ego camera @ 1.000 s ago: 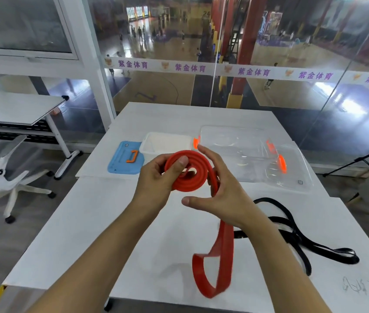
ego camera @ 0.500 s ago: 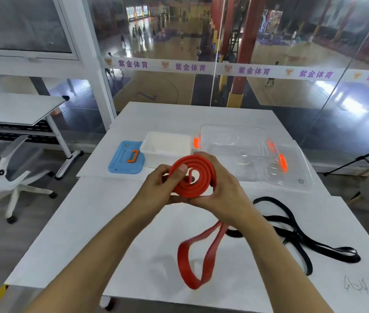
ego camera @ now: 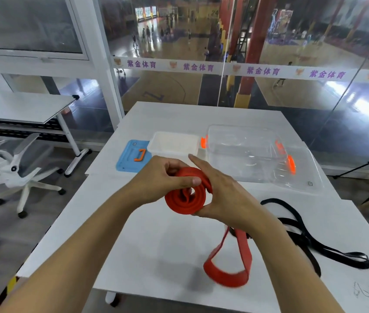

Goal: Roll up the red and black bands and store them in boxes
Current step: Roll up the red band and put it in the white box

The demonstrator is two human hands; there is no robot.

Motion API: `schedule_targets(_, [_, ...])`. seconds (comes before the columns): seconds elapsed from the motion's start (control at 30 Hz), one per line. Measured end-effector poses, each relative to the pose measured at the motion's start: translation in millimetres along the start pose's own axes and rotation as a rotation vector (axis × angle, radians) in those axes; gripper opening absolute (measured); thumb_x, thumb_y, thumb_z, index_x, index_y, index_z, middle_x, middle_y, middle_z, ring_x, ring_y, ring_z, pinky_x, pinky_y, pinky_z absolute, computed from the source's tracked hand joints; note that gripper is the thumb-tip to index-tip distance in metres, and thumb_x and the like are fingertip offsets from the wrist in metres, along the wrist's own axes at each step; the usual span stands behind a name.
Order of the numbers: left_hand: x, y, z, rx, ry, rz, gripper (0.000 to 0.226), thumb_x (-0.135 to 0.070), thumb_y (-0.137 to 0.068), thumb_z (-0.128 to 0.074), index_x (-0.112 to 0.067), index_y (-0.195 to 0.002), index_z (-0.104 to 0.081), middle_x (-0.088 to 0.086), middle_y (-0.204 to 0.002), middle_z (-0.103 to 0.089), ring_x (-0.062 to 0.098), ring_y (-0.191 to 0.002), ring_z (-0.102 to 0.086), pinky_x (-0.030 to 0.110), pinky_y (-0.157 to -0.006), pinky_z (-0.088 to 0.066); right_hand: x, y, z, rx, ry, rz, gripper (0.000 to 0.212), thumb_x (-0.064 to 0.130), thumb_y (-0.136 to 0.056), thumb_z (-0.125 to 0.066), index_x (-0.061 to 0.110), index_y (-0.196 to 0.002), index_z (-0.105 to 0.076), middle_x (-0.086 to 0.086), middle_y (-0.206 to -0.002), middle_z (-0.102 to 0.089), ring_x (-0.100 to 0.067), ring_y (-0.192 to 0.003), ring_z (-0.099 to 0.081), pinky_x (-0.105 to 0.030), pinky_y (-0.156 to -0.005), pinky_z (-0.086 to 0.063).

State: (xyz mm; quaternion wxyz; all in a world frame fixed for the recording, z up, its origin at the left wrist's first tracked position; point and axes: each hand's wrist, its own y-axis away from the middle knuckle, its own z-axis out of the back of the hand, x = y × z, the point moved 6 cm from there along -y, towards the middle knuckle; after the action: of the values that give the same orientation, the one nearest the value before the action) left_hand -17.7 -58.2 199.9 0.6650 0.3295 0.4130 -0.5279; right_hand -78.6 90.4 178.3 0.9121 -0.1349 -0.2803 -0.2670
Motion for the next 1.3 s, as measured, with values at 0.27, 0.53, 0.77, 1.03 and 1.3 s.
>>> schedule_targets(0.27, [-1,1,-4,-0.370,0.345,-0.094,0.010,-0.030,-0.086,-0.074,-0.025,-0.094,-0.076,-0.013,-0.080,-0.079,0.002,-0.077,-0.075,0.014,-0.069,-0.057,-8,5,11,-0.141,-0.318,-0.019,0.090,0.027,-0.074,-0.089,0.051,-0.145,-0.038,0.025,-0.109,-0.066,-0.001,-0.093,-0.064,-0.022,-0.087,-0.051])
schedule_targets(0.53, [21,0,-34,-0.602,0.581,0.112,0.046,-0.055,-0.092,-0.060,-0.013,-0.109,-0.070,0.002,-0.094,-0.079,0.011,-0.086,-0.077,0.026,-0.078,-0.059,-2,4,-6,-0.461,-0.350,-0.137,0.106,0.054,-0.066,-0.086,0.049,-0.153,-0.025,0.019,-0.140,-0.055,-0.002,-0.122,-0.060,-0.034,-0.105,-0.053])
schedule_targets(0.77, [37,5,-36,-0.347,0.655,0.243,0.046,-0.046,-0.096,-0.060,-0.006,-0.116,-0.066,0.015,-0.104,-0.077,0.026,-0.095,-0.077,0.039,-0.070,-0.063,-15,1,3,-0.241,-0.264,-0.052,0.096,0.050,-0.065,-0.092,0.049,-0.145,-0.040,0.019,-0.129,-0.062,-0.003,-0.119,-0.060,-0.035,-0.103,-0.052])
schedule_targets(1.03, [26,-3,-20,0.128,0.138,0.116,0.032,-0.047,-0.082,-0.072,-0.022,-0.102,-0.077,0.003,-0.097,-0.080,0.019,-0.091,-0.077,0.032,-0.078,-0.062,-17,4,-1,0.056,-0.103,0.004,0.106,0.038,-0.063,-0.094,0.060,-0.147,-0.033,0.021,-0.121,-0.058,0.001,-0.110,-0.055,-0.021,-0.096,-0.047])
schedule_targets(1.3, [39,-7,-28,-0.264,0.545,0.162,0.055,-0.055,-0.081,-0.068,-0.009,-0.111,-0.074,0.015,-0.103,-0.078,0.030,-0.096,-0.076,0.049,-0.083,-0.063,-35,7,8,-0.090,-0.290,-0.120,0.101,0.041,-0.068,-0.093,0.060,-0.146,-0.032,0.032,-0.094,-0.065,0.006,-0.088,-0.060,-0.023,-0.088,-0.049])
